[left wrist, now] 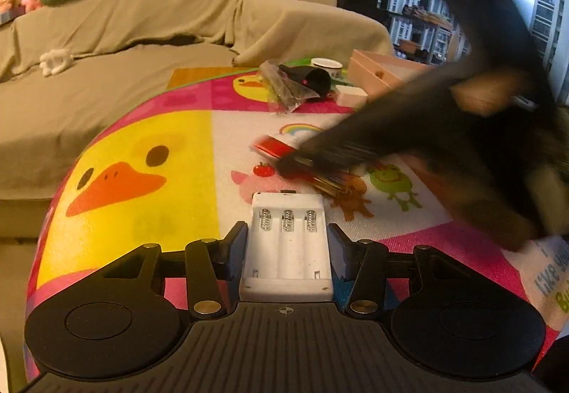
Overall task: Organize rigid objects
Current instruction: 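Grasp the red lighter with the right tool while the left tool holds the charger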
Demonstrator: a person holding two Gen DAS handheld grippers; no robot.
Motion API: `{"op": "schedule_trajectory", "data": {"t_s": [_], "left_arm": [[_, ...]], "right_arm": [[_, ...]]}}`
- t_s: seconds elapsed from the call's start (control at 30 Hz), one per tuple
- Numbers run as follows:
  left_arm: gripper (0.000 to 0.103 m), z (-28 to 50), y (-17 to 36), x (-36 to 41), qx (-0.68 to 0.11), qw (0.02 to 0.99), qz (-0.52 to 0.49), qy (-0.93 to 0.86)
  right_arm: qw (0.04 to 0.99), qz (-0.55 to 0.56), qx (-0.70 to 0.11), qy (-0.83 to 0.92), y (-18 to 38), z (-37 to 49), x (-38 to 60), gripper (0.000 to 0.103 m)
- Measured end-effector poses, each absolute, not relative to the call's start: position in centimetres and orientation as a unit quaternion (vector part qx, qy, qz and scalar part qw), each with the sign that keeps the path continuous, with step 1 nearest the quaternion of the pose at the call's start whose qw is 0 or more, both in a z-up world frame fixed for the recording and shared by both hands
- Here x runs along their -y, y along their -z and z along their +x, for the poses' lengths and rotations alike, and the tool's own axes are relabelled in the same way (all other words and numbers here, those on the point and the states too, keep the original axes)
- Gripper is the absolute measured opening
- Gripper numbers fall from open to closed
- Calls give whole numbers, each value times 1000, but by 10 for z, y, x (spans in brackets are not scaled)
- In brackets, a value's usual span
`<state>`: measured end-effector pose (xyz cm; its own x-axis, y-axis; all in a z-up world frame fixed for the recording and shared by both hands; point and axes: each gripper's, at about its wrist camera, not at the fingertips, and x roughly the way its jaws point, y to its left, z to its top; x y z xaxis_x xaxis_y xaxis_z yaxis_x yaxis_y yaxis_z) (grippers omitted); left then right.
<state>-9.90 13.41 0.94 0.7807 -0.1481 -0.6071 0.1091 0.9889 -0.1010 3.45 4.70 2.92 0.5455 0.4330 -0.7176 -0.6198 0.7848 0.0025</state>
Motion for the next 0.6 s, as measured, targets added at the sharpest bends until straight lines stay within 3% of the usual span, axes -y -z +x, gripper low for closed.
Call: {"op": "schedule_trajectory", "data": {"t_s": [0.3,0.33,0.37,0.4,0.43,0.6], "left_arm": [[53,-86,-11,-114,-334,935,-65,104],[53,-84,-11,-107,-334,933,-63,114],[53,-83,-11,-97,-334,933,-57,122],[53,-82,-10,-87,-335,932,-48,127],[53,-81,-10,-78,-335,932,-38,132],[53,-80,-9,-42,-341,932,32,116]], "right_arm": [[858,-165,-373,-313,-30,-57,52,25],[863,-179,-370,-294,-27,-65,61,36],[873,-186,-358,-273,-25,-72,71,55],[882,-191,-349,-253,-25,-79,80,64],[888,-197,-344,-232,-23,-84,88,69],[914,-261,-299,-80,-13,-91,120,69]]}}
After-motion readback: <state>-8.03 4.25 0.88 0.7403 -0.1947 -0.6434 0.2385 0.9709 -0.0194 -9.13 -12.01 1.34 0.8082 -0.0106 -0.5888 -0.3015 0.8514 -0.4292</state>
